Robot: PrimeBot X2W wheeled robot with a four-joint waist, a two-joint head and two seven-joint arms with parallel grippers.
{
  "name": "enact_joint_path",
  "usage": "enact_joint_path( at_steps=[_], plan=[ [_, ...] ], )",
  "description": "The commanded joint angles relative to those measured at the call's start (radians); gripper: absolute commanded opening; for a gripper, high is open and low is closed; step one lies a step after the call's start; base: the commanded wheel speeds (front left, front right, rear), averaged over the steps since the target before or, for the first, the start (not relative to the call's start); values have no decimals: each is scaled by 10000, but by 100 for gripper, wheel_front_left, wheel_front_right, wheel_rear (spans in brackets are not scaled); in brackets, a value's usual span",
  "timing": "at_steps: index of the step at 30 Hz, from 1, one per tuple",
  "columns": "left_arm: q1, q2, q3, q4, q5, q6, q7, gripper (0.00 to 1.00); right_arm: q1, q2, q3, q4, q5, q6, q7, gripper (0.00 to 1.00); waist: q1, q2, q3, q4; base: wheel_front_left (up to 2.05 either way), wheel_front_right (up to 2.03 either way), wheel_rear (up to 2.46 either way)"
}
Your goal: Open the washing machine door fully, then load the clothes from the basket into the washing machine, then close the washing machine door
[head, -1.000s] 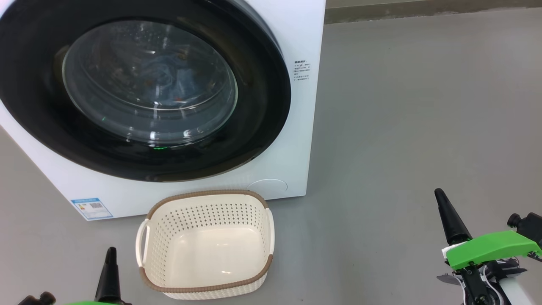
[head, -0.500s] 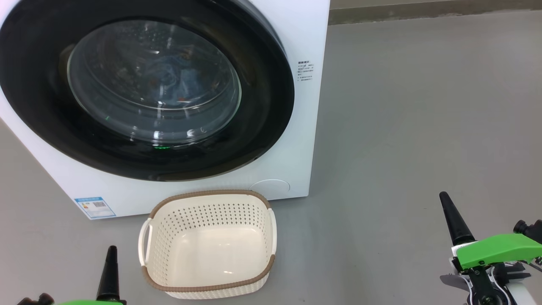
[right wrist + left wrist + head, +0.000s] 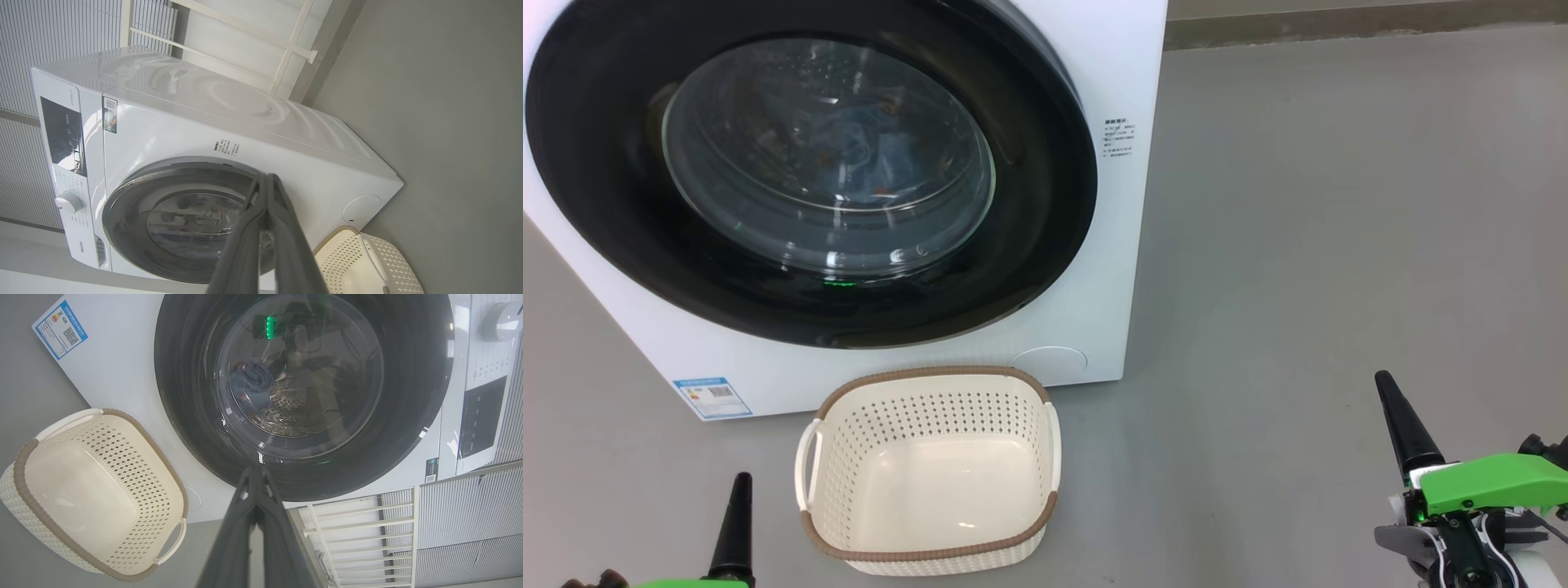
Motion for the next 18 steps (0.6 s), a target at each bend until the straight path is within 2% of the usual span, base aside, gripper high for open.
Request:
enact_joint_path(
  at_steps=[1, 18],
  plan=[
    [-473, 100, 278, -284, -255, -63, 75, 0, -109, -34, -1, -314, 241, 8, 80, 0, 0, 0, -3, 10, 0, 0, 0],
    [-571, 40, 429, -302, -1817, -131, 537, 0, -8, 323, -557, -380, 1663, 4, 584, 0, 0, 0, -32, 124, 0, 0, 0]
  ],
)
